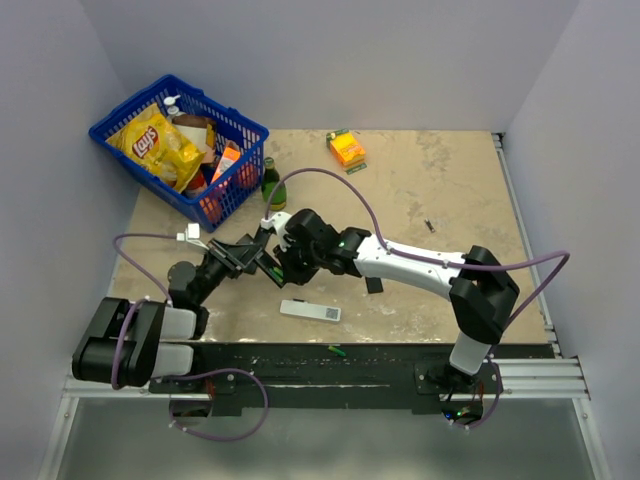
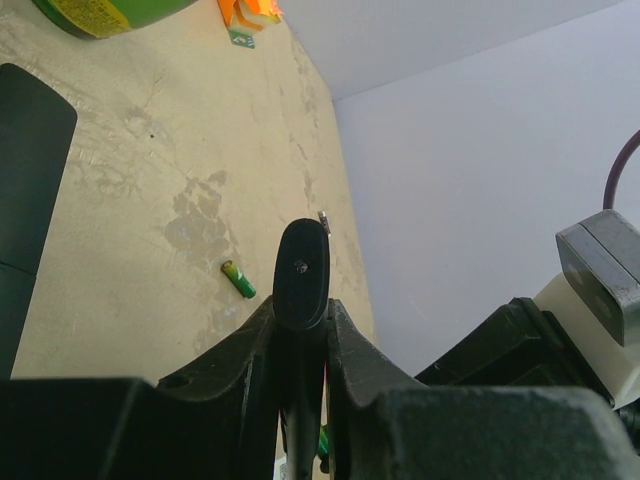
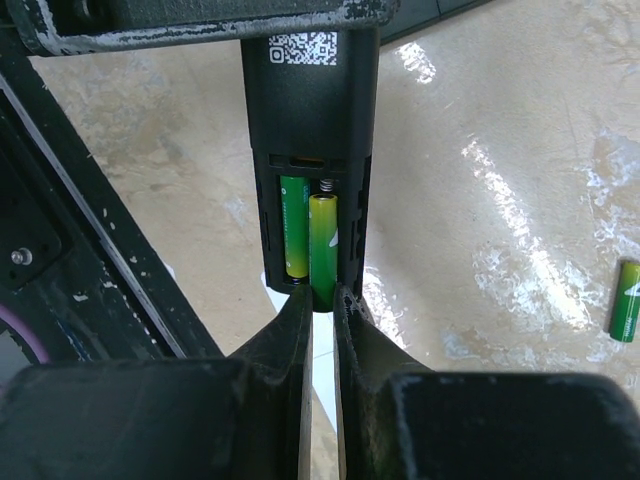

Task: Load the batteries into the remote control
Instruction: Load the battery into the remote control.

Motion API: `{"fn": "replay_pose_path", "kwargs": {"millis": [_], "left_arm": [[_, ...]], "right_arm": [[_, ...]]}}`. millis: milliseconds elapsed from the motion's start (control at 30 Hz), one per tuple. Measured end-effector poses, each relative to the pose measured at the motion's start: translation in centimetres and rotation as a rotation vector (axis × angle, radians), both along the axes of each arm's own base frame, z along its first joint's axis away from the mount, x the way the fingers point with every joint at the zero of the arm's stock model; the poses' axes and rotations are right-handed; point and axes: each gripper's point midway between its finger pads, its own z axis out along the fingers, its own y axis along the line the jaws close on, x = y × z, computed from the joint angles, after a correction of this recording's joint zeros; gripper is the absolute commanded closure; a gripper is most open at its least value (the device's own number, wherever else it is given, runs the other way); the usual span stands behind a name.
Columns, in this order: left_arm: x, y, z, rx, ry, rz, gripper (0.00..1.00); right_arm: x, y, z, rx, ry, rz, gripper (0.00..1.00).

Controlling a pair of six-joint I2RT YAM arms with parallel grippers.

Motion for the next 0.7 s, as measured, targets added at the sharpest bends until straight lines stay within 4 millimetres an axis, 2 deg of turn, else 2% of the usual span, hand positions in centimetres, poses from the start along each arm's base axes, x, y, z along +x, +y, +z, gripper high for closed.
{"fn": "replay_pose_path", "kwargs": {"millis": [700], "left_arm": [[0.4, 0.5, 1.8, -0.017, -0.058, 0.046, 1.0]], "right_arm": [[0.7, -0.4, 2.0, -0.059, 0.001, -0.063, 1.0]]}}
